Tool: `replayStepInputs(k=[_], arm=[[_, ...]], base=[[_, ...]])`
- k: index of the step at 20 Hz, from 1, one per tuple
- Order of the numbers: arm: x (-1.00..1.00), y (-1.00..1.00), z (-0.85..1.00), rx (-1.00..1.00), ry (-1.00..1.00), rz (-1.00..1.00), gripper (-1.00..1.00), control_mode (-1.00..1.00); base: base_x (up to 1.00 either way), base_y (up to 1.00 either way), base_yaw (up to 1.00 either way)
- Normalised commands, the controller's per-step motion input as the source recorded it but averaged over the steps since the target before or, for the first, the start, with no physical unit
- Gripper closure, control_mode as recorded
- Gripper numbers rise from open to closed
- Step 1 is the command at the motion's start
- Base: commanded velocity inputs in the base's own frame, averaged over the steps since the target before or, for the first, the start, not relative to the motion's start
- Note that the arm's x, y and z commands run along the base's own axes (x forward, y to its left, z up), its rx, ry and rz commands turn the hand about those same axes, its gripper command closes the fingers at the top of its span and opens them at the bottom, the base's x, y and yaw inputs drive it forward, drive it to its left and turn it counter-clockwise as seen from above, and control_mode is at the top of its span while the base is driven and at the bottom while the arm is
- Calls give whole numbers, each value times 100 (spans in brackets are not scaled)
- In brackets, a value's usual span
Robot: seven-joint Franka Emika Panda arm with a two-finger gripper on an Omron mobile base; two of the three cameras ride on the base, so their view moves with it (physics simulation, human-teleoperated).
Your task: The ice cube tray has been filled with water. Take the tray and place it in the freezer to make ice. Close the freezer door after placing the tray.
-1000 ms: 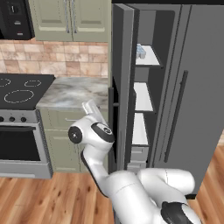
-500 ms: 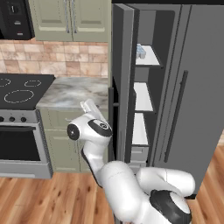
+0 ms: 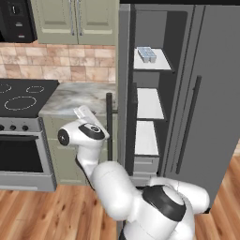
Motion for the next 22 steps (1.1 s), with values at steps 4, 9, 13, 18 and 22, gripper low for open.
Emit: replayStepInputs(k=[4, 9, 13, 18, 22], arm=[[28, 8, -20, -5, 2, -3, -100, -100], [0, -43, -9, -3, 3, -15, -100, -100], [0, -84, -14, -1, 6, -22, -100, -100], [4, -100, -15, -2, 4, -26, -100, -100], [0, -100, -10, 0, 4, -25, -100, -100]], base=[[0, 0, 0], [0, 0, 0], [0, 0, 0], [0, 0, 0], [0, 0, 0]])
